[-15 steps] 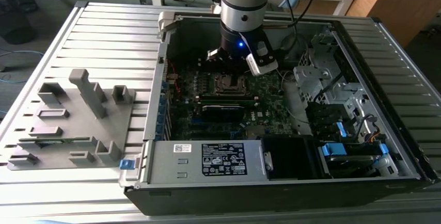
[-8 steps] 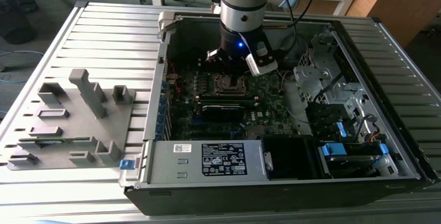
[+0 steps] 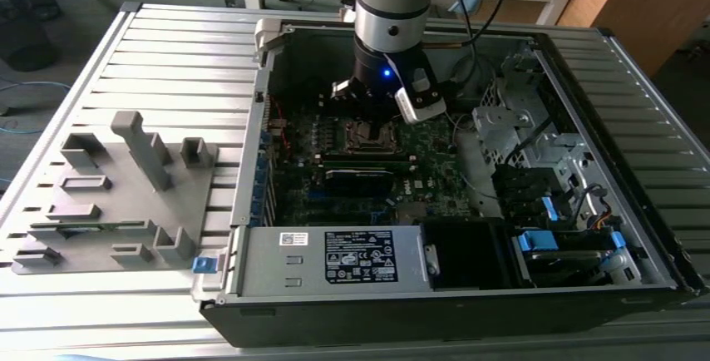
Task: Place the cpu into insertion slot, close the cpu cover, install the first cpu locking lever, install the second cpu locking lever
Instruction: 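Install the second cpu locking lever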
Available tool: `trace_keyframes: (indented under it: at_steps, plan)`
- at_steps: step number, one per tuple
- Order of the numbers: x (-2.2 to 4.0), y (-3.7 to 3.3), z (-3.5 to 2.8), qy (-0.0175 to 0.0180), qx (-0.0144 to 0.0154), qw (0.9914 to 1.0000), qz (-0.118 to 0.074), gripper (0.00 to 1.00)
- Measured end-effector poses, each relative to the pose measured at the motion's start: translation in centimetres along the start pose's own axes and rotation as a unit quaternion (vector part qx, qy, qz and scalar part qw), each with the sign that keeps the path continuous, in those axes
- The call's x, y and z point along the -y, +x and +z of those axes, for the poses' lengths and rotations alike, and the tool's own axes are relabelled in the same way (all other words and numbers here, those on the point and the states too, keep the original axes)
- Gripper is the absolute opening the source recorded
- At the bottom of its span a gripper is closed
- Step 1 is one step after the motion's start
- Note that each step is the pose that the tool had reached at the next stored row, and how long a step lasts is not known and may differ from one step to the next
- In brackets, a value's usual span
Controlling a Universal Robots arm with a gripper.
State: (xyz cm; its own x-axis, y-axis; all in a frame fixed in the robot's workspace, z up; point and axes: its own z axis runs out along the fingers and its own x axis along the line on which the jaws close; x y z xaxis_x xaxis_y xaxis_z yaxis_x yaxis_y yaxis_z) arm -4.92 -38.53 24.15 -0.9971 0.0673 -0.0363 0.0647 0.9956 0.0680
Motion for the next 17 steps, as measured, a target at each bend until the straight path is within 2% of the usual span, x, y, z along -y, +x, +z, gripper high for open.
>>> trace_keyframes:
  at_steps: [10, 15, 17]
  plan:
    - [0.07, 0.1, 0.01, 0.0, 0.0, 1.0, 0.0, 0.11]
    - [0.14, 1.09, 0.07, 0.0, 0.0, 1.0, 0.0, 0.11]
    - [0.15, 1.21, 0.08, 0.0, 0.0, 1.0, 0.0, 0.11]
